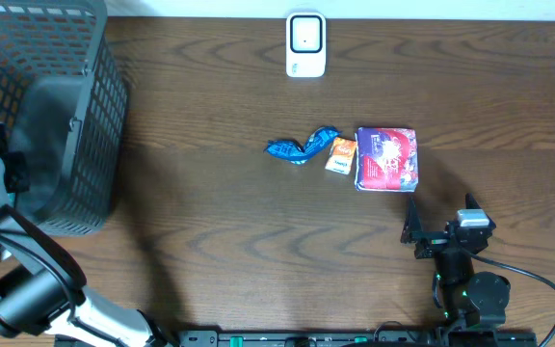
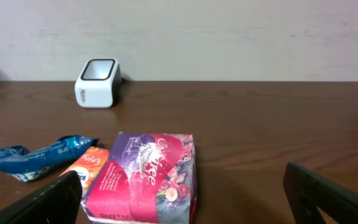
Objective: Scan the item barcode
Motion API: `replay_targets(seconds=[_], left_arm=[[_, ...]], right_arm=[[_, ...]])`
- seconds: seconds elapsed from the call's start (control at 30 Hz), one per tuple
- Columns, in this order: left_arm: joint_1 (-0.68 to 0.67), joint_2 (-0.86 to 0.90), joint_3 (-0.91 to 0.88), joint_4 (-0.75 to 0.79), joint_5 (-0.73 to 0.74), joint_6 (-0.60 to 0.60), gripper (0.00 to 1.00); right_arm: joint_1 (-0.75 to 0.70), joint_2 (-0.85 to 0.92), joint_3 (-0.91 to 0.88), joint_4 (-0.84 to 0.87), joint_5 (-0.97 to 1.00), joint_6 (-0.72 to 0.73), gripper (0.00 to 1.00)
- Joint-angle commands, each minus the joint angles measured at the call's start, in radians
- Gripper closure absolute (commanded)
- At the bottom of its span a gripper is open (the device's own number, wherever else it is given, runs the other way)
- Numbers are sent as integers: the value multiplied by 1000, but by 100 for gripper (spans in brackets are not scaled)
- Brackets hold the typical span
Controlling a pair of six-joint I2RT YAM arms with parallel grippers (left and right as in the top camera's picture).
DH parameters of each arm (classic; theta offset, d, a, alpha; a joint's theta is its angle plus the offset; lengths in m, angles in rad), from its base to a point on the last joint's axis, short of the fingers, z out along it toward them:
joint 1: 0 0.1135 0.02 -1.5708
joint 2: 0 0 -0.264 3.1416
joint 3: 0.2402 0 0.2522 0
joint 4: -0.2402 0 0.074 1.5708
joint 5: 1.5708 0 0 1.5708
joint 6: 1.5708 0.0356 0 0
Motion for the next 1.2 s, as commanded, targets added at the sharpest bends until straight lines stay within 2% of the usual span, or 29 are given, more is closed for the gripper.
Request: replay_targets(seconds=[0.0,0.17,0.27,0.6,0.9,0.93,1.1,1.17], left_arm=[[1,38,-3,19,-3,66,46],[3,55,-3,85,-90,78,46],[3,55,-3,103,-95,115,47],[10,60,-3,138,-94,116,47],[35,94,-3,92,-5,78,47],[34,94,-3,88,6,77,50],[34,94,-3,41,102,74,51],[34,95,-3,29,103,66,57]], right_arm=[[-9,-5,-2,-3,5,-8,1],[-9,-5,-2,-3,5,-8,1],[-9,-5,-2,-3,5,-8,1],[-9,-5,-2,-3,5,-8,1],[-9,-5,-2,-3,5,-8,1],[-9,-5,-2,-3,5,-8,1],[-9,-5,-2,-3,5,-8,1],[-9,-5,-2,-3,5,-8,1]])
